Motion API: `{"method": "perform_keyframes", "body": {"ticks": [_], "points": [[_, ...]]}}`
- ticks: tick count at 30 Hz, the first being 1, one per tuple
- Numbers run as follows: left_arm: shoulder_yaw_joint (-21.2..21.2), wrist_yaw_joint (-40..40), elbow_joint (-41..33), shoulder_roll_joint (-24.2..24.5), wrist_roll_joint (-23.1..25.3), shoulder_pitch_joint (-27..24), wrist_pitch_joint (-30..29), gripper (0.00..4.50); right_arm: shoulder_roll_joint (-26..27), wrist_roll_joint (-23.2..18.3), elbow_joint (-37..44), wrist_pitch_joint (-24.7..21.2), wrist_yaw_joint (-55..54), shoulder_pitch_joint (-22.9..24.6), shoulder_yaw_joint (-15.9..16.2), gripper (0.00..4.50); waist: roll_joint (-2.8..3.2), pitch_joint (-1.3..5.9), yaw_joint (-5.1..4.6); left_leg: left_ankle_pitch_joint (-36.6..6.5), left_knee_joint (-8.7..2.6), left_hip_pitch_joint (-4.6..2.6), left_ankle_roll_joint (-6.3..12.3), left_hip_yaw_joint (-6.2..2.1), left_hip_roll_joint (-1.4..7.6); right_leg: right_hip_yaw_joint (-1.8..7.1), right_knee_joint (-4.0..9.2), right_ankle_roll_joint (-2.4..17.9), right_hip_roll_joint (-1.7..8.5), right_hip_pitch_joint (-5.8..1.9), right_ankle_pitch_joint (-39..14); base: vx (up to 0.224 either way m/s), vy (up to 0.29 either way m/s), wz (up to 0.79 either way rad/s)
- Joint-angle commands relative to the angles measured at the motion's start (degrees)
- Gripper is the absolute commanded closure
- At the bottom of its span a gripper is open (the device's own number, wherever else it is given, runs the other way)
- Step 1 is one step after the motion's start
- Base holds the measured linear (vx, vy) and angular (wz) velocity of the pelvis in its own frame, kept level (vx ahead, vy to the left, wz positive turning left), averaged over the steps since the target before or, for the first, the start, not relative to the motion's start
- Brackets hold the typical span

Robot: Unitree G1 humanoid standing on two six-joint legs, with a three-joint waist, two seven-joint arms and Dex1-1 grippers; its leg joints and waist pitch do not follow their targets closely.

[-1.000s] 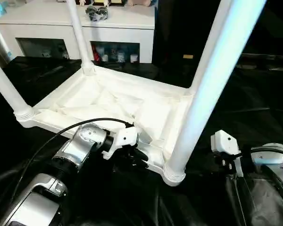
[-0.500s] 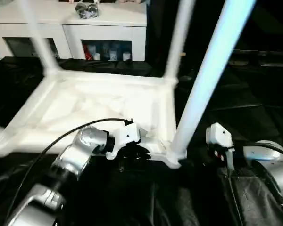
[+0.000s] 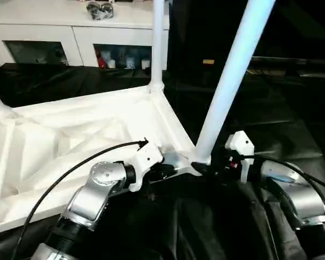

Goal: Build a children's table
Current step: Rotate table base, then rotate leg to tighten

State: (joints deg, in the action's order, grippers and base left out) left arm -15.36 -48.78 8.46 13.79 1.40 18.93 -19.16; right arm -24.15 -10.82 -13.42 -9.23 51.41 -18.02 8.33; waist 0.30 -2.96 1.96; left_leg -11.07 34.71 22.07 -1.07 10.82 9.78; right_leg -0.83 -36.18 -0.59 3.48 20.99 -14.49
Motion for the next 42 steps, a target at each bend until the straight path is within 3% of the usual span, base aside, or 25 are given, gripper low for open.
{"method": "perform_keyframes", "body": {"ticks": [1, 4, 10, 16, 17, 18, 23, 24, 27, 28, 31, 33, 37, 42], "points": [[3.1, 5.8, 0.9, -1.2, -0.2, 0.5, -1.4, 4.50, 1.5, 3.3, -4.0, 2.7, -1.9, -1.8, 2.6, 0.17, -1.27, 3.23, 0.41, -4.2, -3.74, -0.94, 5.59, -1.45, 3.63, 1.78, 3.83, 16.7, 4.64, -1.74, 3.8, 0.000, 0.000, 0.00], [2.9, 6.1, 1.1, -1.0, -0.2, 0.5, -0.8, 4.50, 2.2, 3.9, -6.3, 3.0, -3.0, -3.3, 2.4, 0.17, -1.39, 3.36, 0.25, -4.1, -3.66, -0.94, 5.33, -1.40, 3.51, 1.81, 3.79, 16.3, 4.59, -1.84, 3.3, 0.000, 0.000, 0.00], [1.9, 5.5, 0.8, 0.3, 0.4, -0.5, 1.2, 4.50, 2.6, 4.9, -9.3, 4.6, -3.3, -4.9, 2.3, 0.17, -1.50, 3.52, 0.52, -1.8, -3.41, -0.81, 6.52, -1.29, 3.48, 1.83, 3.30, 16.6, 4.47, -1.94, 8.4, 0.000, 0.000, 0.00], [-0.2, 1.7, 0.0, 3.1, 0.4, -0.8, 2.6, 4.50, 2.7, 6.4, -13.1, 6.7, -3.7, -6.7, 2.7, 0.17, -1.70, 3.48, 0.42, -2.8, -3.43, -0.95, 6.08, -1.19, 3.49, 1.80, 3.34, 16.9, 4.33, -1.80, 6.6, 0.000, 0.000, 0.00], [-0.4, 1.3, -0.1, 3.3, 0.4, -0.8, 2.8, 4.50, 2.7, 6.5, -13.2, 6.8, -3.7, -6.7, 2.7, 0.17, -1.64, 3.50, 0.46, -2.6, -3.44, -0.98, 6.08, -1.21, 3.54, 1.82, 3.29, 16.9, 4.40, -1.82, 6.8, 0.000, 0.000, 0.00], [-0.6, -0.3, 0.0, 4.0, -0.1, -0.4, 2.7, 4.06, 2.6, 6.1, -12.8, 6.6, -3.1, -6.7, 2.4, 0.16, -1.67, 3.47, 0.57, -2.6, -3.44, -1.05, 6.10, -1.19, 3.55, 1.82, 3.28, 16.9, 4.38, -1.75, 6.8, 0.000, 0.000, 0.00], [0.0, -0.9, 1.0, 6.0, 0.2, 1.6, 1.6, 3.85, 1.5, 4.7, -11.7, 6.1, -1.2, -6.6, 1.1, 0.16, -1.28, 3.50, 0.67, -2.6, -3.50, -1.18, 5.74, -1.19, 3.59, 1.82, 3.13, 17.0, 4.30, -1.73, 8.2, 0.000, 0.000, 0.00], [0.3, 0.4, 1.5, 6.1, 0.7, 2.1, 0.7, 3.85, 1.3, 4.6, -11.9, 6.5, -0.9, -6.7, 0.9, 0.16, -1.01, 3.52, 0.74, -2.9, -3.49, -1.22, 5.45, -1.23, 3.61, 1.81, 3.09, 17.2, 4.37, -1.74, 8.2, 0.000, 0.000, 0.00], [1.4, 3.9, 1.9, 5.5, 1.3, 2.8, -2.5, 3.85, 1.2, 4.4, -12.1, 6.8, -0.8, -6.8, 0.7, 0.16, -1.21, 3.45, 0.67, -4.1, -3.59, -1.22, 4.78, -1.18, 3.63, 1.81, 3.22, 17.3, 4.33, -1.77, 7.1, 0.000, 0.000, 0.00], [2.2, 5.4, 2.0, 4.7, 0.9, 2.8, -3.5, 3.85, 1.4, 4.4, -12.4, 6.9, -0.8, -6.8, 0.5, 0.16, -0.81, 3.42, 0.64, -4.8, -3.64, -1.21, 4.30, -1.24, 3.63, 1.82, 3.34, 17.3, 4.35, -1.80, 6.7, 0.000, 0.000, 0.00], [2.7, 5.9, 1.9, 4.0, 0.4, 2.4, -3.2, 3.85, 1.8, 4.5, -12.6, 7.0, -0.9, -6.7, 0.5, 0.16, -0.97, 3.51, 0.68, -4.9, -3.59, -1.19, 4.13, -1.28, 3.55, 1.81, 3.40, 17.4, 4.33, -1.87, 6.8, 0.000, 0.000, 0.00], [2.7, 6.1, 1.7, 3.7, 0.0, 2.0, -2.8, 3.85, 2.2, 4.6, -12.8, 7.0, -1.2, -6.8, 0.6, 0.16, -0.69, 3.54, 0.73, -4.9, -3.57, -1.18, 4.14, -1.32, 3.54, 1.82, 3.38, 17.4, 4.33, -1.82, 7.0, 0.000, 0.000, 0.00], [1.0, 5.6, 2.0, 4.3, 0.1, 1.9, -2.5, 3.85, 2.7, 4.9, -13.3, 7.3, -1.7, -7.4, 0.6, 0.16, -0.79, 3.66, 0.77, -3.9, -3.52, -1.16, 4.46, -1.33, 3.55, 1.78, 3.17, 17.7, 4.26, -1.85, 9.1, 0.000, 0.000, 0.00], [-1.1, 4.4, 4.2, 5.4, 2.1, 3.0, -0.4, 3.85, 2.4, 5.0, -13.8, 7.4, -1.9, -7.9, 0.3, 0.16, -1.06, 3.58, 0.79, -4.7, -3.56, -1.24, 4.42, -1.26, 3.55, 1.82, 3.40, 17.3, 4.29, -1.80, 7.1, 0.000, 0.000, 0.00]]}}
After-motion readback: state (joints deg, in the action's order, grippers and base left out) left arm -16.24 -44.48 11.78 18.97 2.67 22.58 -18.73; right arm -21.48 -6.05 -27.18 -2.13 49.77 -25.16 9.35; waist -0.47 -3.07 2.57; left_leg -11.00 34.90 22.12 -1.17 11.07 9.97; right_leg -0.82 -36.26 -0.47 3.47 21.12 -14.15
